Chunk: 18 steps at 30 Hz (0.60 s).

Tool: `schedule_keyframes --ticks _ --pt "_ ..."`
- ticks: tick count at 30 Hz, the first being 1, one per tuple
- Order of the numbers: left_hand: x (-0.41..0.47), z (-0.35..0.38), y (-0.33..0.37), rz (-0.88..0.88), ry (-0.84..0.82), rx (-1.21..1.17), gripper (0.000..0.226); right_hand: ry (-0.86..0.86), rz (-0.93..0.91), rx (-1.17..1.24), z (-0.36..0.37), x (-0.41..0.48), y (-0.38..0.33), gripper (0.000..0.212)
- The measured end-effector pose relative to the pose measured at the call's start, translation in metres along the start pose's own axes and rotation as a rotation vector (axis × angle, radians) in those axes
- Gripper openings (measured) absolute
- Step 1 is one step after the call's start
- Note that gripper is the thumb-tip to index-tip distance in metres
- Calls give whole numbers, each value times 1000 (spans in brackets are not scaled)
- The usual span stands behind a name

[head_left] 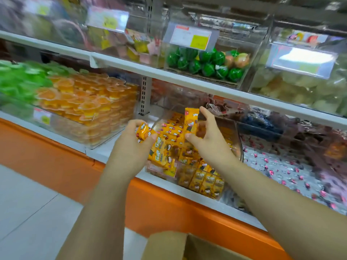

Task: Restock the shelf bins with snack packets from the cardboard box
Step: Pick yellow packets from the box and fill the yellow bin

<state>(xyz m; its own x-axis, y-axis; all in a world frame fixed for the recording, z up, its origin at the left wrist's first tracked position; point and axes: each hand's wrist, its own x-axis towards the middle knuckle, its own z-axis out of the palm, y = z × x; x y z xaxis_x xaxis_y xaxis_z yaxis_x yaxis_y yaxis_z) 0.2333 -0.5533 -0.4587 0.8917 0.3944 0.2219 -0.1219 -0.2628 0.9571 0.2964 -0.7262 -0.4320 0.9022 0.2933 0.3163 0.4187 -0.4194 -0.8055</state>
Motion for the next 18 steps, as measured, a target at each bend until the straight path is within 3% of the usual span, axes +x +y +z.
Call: schedule_keyframes --ticks 5,10,14,18 --pt "-2 1 3 73 117 91 24 -51 -98 -320 6 18 22 80" --pt "-2 -3 6 59 141 80 27 -237 -102 -656 8 19 44 50" --pt "-4 -4 6 49 114 90 28 -432 -62 -1037 12 24 42 42" --pt "-5 -7 7 34 86 102 29 -554 -22 -1106 10 25 27 38"
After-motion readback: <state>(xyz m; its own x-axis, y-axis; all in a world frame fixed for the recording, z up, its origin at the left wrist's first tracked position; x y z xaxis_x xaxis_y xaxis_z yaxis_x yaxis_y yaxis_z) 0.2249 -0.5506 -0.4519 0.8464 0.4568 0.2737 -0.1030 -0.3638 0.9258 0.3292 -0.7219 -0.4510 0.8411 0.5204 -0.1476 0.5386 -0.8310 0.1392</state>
